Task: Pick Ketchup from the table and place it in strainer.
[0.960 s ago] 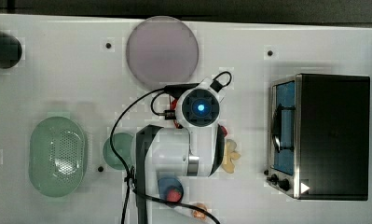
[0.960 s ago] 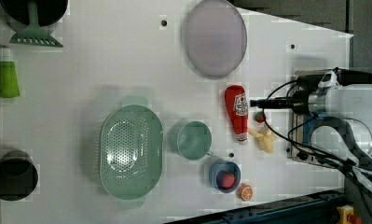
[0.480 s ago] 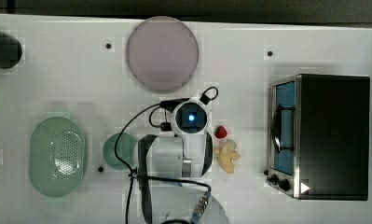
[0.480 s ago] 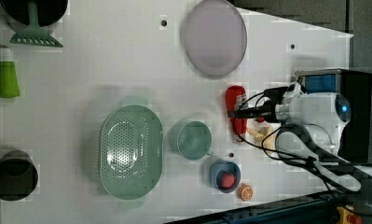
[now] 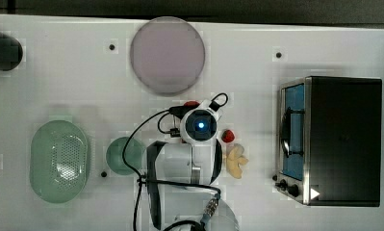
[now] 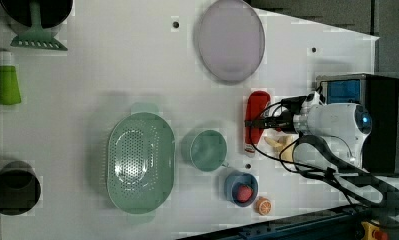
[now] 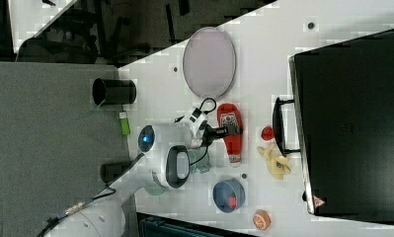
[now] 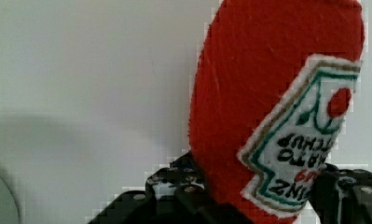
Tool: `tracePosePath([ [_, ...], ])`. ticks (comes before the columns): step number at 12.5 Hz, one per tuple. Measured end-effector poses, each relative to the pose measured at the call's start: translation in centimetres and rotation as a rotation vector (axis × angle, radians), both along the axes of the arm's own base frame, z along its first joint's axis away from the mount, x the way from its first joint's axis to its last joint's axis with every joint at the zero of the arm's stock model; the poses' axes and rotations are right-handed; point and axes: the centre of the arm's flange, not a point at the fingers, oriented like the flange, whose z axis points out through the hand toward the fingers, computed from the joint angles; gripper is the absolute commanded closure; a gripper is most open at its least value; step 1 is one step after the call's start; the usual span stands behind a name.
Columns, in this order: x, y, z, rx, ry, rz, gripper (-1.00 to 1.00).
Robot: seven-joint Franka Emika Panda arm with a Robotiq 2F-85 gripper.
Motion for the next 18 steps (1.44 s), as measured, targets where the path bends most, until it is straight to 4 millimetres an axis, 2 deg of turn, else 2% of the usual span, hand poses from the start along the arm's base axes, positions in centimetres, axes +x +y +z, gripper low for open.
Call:
tracePosePath([
  [3,0.4,-0.3,4.3,-0.006,-0.009,-0.006,-0.16],
  [4,0.2,-0.2,6.6,-0.010,0.013,0.000,-0.16],
  [6,0.0,0.3,12.5,-0.020,0.031,0.015,-0.16],
  [8,-0.1,1.9,19.2,-0.032,0.042,0.032,-0.16],
  [10,0.8,4.2,25.5,-0.046,0.009,0.033,-0.16],
  [11,1.5,5.8,28.2,-0.047,-0.050,0.030,-0.16],
  [12,1.7,7.6,30.0,-0.051,-0.088,0.030,-0.16],
  [13,1.7,9.6,31.2,-0.050,-0.113,0.024,-0.16],
  [14,1.5,11.6,31.5,-0.047,-0.118,0.011,-0.16],
  [18,-1.4,21.9,29.2,-0.039,-0.091,-0.024,-0.16],
])
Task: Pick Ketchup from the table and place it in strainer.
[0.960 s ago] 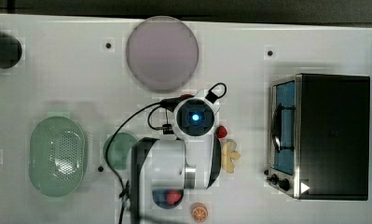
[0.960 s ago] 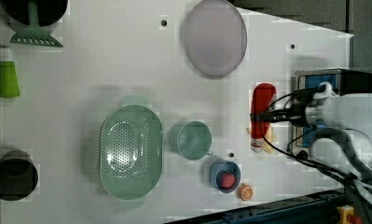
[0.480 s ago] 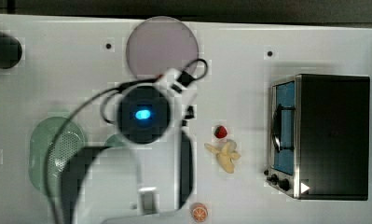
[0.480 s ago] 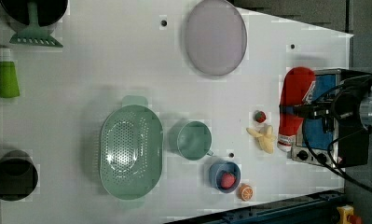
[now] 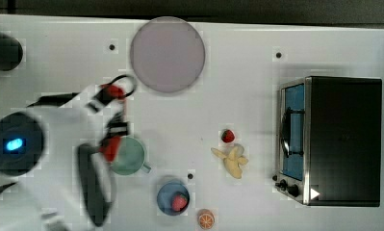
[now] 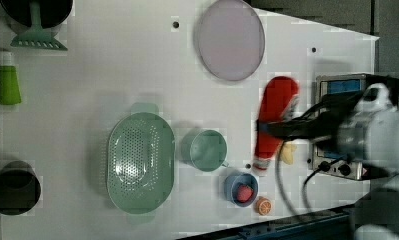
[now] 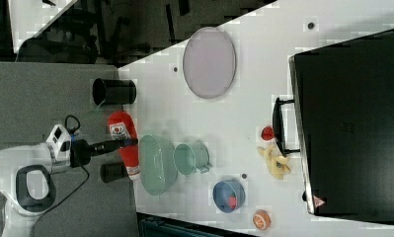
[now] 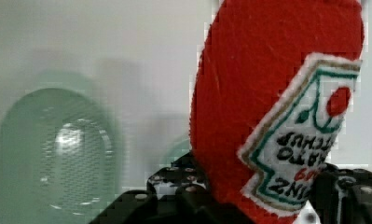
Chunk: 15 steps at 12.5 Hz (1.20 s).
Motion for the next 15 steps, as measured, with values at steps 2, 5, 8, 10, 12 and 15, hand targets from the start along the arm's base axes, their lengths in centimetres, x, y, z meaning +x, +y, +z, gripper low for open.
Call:
tracePosePath([
  [2,-1.9,5.9,-2.5,0.022,0.017,0.002,-0.16],
  [5,-4.6,12.9,-7.6,0.097,0.068,-0.042,-0.16],
  [8,-6.5,16.2,-12.4,0.143,0.133,-0.138,-0.16],
  [10,-6.3,17.3,-15.0,0.166,0.116,-0.151,-0.16],
  [12,-6.5,17.4,-17.6,0.176,0.139,-0.189,-0.24],
  [15,-6.4,17.1,-20.0,0.184,0.181,-0.224,-0.89],
])
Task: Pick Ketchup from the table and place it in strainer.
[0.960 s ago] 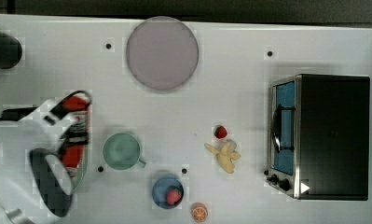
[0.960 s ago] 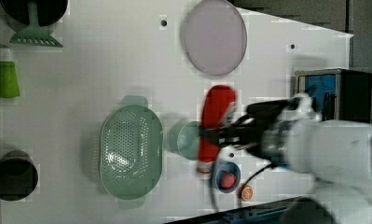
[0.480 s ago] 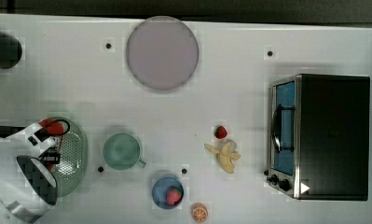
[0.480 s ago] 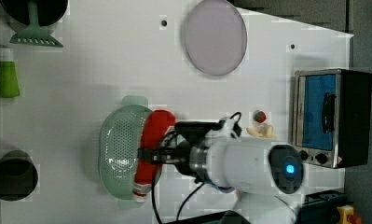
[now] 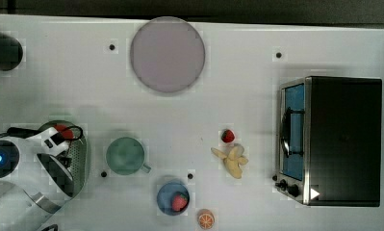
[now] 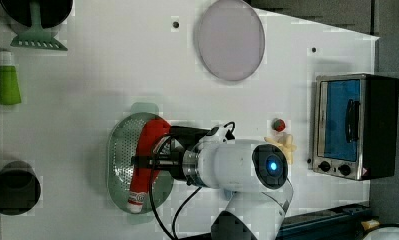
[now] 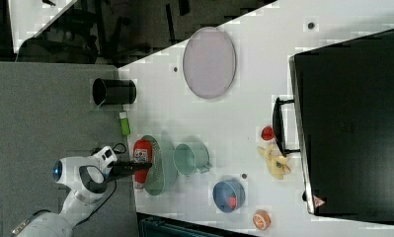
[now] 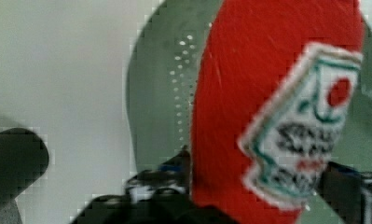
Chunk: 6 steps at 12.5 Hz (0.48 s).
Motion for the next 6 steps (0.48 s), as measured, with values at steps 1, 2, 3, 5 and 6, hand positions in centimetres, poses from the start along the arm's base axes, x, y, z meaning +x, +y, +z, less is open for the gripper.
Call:
tracePosePath([
  [1,0.2,-0.2,-0.1,0.001,-0.001,-0.017,-1.00],
  [2,0.6,-0.4,0.2,0.006,-0.011,-0.033,-1.00],
  [3,0.8,-0.5,0.7,0.006,-0.020,-0.039,-1.00],
  [5,1.2,-0.7,2.3,-0.002,-0.048,-0.046,-1.00],
  [6,1.4,-1.2,3.7,-0.029,-0.054,-0.048,-1.00],
])
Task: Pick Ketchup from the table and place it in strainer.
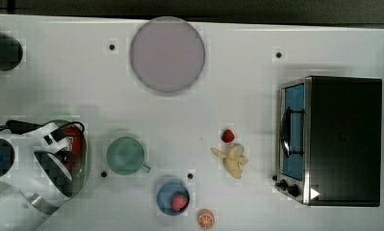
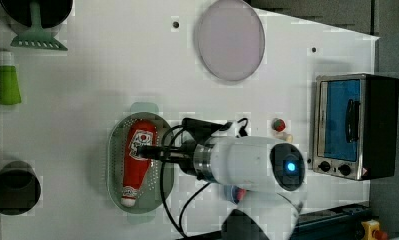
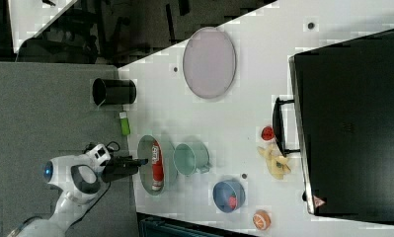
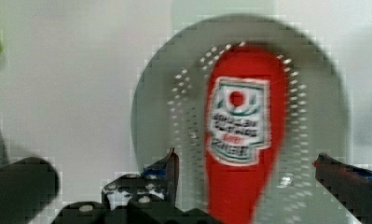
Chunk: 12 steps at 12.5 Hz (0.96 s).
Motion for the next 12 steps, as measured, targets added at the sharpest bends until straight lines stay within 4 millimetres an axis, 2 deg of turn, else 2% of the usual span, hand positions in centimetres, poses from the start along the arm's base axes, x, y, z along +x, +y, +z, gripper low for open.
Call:
tracePosePath([
  [1,0.1,-1.0,1.7,-0.043,-0.006,-0.008,-1.00],
  [3,1.3,-3.5,6.7,-0.130,-0.030,-0.049,-1.00],
  [5,3.4,-6.4,12.7,-0.164,-0.061,-0.142,-1.00],
  [8,6.8,-11.6,20.9,-0.105,-0.052,-0.326,-1.00],
  [10,8.8,-16.5,24.7,-0.097,-0.069,-0.430,-1.00],
  [12,9.2,-23.0,27.0,-0.142,-0.025,-0.535,-1.00],
])
